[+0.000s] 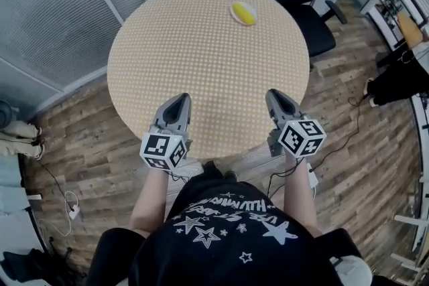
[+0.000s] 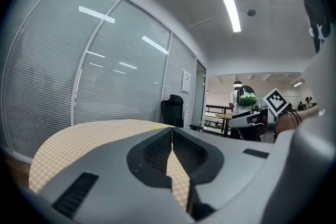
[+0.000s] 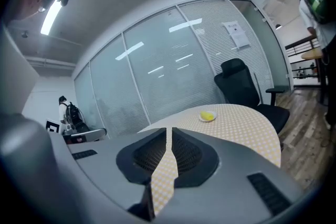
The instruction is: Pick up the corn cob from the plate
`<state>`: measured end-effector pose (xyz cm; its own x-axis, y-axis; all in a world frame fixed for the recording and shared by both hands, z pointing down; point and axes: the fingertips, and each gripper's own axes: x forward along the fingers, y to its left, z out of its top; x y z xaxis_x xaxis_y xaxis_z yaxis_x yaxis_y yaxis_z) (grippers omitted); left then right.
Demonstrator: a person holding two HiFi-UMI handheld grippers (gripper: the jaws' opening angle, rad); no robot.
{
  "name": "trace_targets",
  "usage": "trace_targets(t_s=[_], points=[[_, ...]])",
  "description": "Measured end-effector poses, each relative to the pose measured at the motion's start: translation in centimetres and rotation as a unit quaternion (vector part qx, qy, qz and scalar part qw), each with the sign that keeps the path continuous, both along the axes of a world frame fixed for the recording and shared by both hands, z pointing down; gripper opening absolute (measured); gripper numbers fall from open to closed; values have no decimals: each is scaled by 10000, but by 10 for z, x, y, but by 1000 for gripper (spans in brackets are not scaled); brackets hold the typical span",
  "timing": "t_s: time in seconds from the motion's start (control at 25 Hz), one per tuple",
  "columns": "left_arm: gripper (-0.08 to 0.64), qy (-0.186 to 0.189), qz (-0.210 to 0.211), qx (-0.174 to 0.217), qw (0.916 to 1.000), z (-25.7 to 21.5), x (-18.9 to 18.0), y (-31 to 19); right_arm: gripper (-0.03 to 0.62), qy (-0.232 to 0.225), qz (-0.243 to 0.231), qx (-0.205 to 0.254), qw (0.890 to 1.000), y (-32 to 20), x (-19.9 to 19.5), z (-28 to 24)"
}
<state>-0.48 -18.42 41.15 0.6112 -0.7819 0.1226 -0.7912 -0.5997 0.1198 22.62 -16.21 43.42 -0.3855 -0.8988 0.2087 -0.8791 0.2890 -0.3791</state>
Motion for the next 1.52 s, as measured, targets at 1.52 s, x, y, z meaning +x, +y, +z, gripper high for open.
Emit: trace_targets(t_s=[1.52], points=[[9,-380,-1508,-420,9869,45,121,-209,43,226,-1090,-720,9912,-286,116,50]])
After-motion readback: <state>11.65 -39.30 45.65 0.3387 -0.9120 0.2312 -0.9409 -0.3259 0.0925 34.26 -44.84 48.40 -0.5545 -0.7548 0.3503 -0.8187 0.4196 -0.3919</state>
